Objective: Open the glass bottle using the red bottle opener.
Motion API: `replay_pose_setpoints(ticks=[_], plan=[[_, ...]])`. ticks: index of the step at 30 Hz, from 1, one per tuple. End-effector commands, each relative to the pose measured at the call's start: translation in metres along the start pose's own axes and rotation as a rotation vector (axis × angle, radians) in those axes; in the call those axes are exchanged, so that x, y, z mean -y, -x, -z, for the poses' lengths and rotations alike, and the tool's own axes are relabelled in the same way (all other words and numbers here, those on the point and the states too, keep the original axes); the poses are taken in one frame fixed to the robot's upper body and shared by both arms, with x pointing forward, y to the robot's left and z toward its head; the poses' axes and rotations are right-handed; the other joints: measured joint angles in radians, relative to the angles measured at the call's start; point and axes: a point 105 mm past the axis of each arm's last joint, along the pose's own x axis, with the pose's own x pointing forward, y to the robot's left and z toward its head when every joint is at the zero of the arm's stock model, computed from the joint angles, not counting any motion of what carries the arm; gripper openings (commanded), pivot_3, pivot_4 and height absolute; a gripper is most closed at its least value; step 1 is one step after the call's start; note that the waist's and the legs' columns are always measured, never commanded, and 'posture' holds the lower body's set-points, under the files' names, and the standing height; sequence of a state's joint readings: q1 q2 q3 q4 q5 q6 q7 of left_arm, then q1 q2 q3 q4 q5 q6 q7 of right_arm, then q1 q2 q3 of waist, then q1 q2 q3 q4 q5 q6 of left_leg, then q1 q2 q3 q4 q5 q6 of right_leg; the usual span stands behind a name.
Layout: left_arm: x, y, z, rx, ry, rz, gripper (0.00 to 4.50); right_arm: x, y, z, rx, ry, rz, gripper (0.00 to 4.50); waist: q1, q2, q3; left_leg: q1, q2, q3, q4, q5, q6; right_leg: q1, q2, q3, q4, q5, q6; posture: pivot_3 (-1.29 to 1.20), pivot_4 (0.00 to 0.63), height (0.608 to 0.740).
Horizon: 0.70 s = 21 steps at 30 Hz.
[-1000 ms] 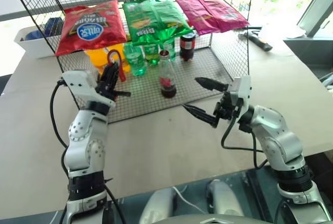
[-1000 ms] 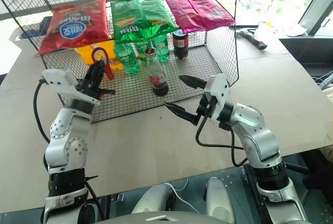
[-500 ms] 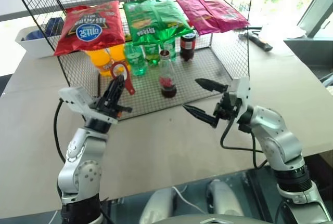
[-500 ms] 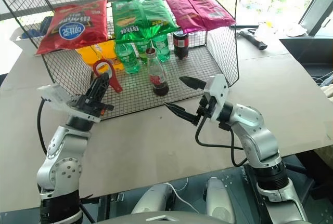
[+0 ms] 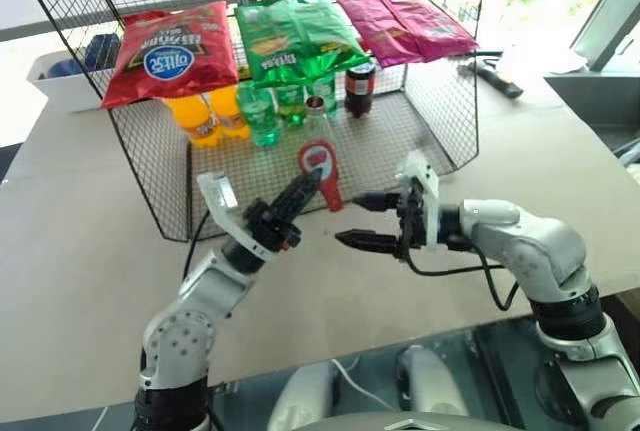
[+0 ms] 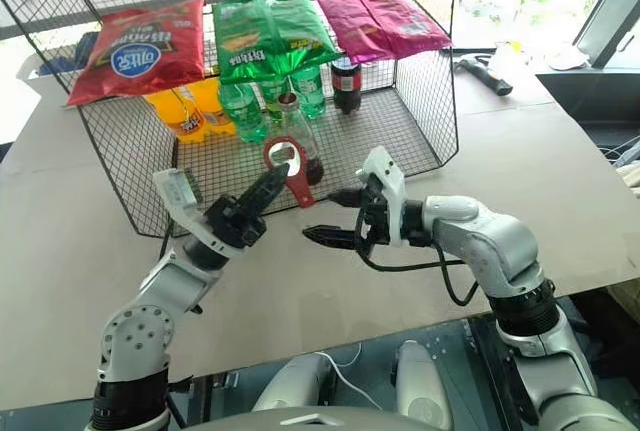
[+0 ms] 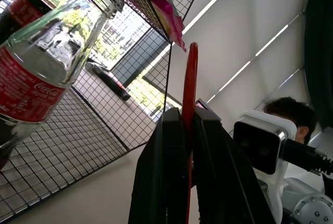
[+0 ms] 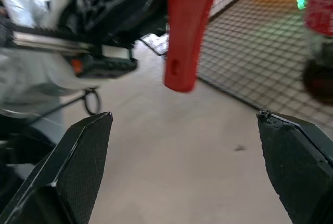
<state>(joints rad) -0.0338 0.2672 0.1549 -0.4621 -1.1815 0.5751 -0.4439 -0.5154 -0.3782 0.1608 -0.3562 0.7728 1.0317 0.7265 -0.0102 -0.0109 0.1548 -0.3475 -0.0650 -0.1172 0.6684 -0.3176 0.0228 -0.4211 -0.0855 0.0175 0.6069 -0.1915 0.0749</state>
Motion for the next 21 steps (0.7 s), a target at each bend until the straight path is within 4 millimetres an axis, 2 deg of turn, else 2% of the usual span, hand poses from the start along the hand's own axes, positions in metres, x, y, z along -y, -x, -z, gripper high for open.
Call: replay_pose_setpoints(ticks=[1,4,6,7,9,14,20,21], plan=[[0.018,-0.004,0.001,0.016,0.010,0.094,0.15,-0.019,-0.001,-0.020,0.061,-0.079,-0.099,4.50,0.000,0.000,0.000,0.000,0.000,0.000,0.000,0.000,0.000,0.000,0.000,0.000,0.000,0.000,0.000,0.00,0.150,0.739],[0.018,-0.004,0.006,0.017,0.020,0.106,0.15,-0.025,-0.004,-0.026,0.082,-0.123,-0.123,4.50,0.000,0.000,0.000,0.000,0.000,0.000,0.000,0.000,0.000,0.000,0.000,0.000,0.000,0.000,0.000,0.00,0.150,0.739],[0.018,-0.005,0.008,0.022,0.029,0.108,0.00,-0.026,-0.006,-0.027,0.075,-0.132,-0.123,3.37,0.000,0.000,0.000,0.000,0.000,0.000,0.000,0.000,0.000,0.000,0.000,0.000,0.000,0.000,0.000,0.00,0.150,0.739],[0.018,-0.005,0.009,0.022,0.031,0.110,0.00,-0.026,-0.006,-0.028,0.072,-0.135,-0.119,3.21,0.001,0.000,0.000,0.000,0.000,0.000,0.000,0.000,0.000,0.000,0.000,0.000,0.000,0.000,0.000,0.00,0.150,0.739],[0.018,-0.006,0.009,0.028,0.028,0.109,0.00,-0.026,-0.006,-0.027,0.059,-0.137,-0.119,2.46,0.000,0.000,0.000,0.000,0.000,0.000,0.000,0.000,0.000,0.000,0.000,0.000,0.000,0.000,0.000,0.00,0.150,0.739],[0.015,-0.004,0.005,0.048,0.031,0.102,0.00,-0.028,-0.006,-0.023,0.022,-0.130,-0.124,0.11,-0.001,0.000,0.000,0.000,-0.001,0.000,0.000,0.000,0.000,0.000,0.000,0.000,0.000,0.000,0.000,0.00,0.150,0.739],[0.013,-0.004,0.003,0.070,0.031,0.082,0.00,-0.025,-0.007,-0.017,0.000,-0.122,-0.107,0.05,-0.001,0.000,0.000,0.000,0.000,0.000,0.000,0.000,0.000,0.000,0.000,0.000,0.000,0.000,0.000,0.00,0.150,0.739],[0.013,-0.004,0.002,0.071,0.031,0.082,0.36,-0.024,-0.006,-0.017,0.000,-0.122,-0.101,0.01,-0.001,0.000,0.000,0.000,0.000,0.000,0.000,0.000,0.000,0.000,0.000,0.000,0.000,0.000,0.000,0.00,0.150,0.739]])
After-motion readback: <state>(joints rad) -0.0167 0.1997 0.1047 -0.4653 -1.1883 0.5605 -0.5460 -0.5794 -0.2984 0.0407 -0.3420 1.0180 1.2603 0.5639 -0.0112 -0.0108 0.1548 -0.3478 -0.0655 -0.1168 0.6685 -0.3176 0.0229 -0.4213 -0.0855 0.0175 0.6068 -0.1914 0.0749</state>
